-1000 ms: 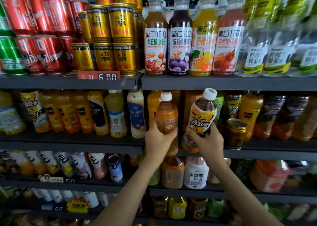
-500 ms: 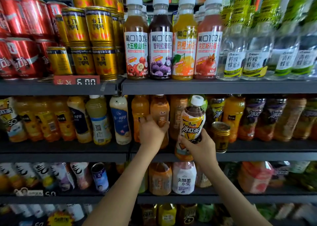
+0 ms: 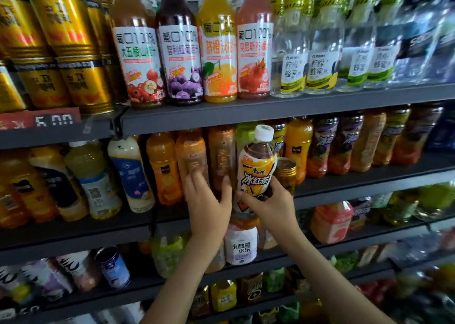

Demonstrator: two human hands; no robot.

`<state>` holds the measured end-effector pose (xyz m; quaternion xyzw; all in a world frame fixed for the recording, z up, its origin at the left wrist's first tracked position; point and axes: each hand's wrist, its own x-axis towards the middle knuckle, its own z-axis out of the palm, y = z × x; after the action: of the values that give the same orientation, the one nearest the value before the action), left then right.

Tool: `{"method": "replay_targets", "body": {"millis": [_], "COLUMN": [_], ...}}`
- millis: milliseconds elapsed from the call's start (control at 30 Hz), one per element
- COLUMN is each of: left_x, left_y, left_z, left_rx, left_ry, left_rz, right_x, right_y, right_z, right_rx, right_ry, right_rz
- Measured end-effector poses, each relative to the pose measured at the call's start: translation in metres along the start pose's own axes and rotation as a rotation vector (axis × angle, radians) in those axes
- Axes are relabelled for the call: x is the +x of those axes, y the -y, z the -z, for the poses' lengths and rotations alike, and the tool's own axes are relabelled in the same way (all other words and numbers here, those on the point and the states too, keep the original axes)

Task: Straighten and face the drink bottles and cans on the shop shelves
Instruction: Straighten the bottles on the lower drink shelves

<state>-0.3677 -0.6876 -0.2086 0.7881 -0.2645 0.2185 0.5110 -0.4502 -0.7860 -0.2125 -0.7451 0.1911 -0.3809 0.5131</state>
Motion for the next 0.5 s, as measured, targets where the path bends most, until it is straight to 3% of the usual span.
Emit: {"method": "replay_targets", "body": {"millis": [133, 367, 500], "left_x": [-0.014, -0.051, -0.095], "left_y": [-0.031, -0.105, -0.162], "left_z": [-0.020, -0.078, -0.134], "left_rx": [-0.200, -0.339, -0.344], "left_ry": [0.246, 0.435, 0.460], "left_rz": [-0.118, -0.060, -0.076], "right_x": [-0.009, -0.020, -0.031], "right_y": [0.002, -0.015, -0.038], "right_z": [0.038, 0.142, 0.227], "right_rx": [0.043, -0.001, -0.005], "right_ry": [-0.058, -0.171, -0.207], "right_rz": [-0.036, -0.083, -0.127]}}
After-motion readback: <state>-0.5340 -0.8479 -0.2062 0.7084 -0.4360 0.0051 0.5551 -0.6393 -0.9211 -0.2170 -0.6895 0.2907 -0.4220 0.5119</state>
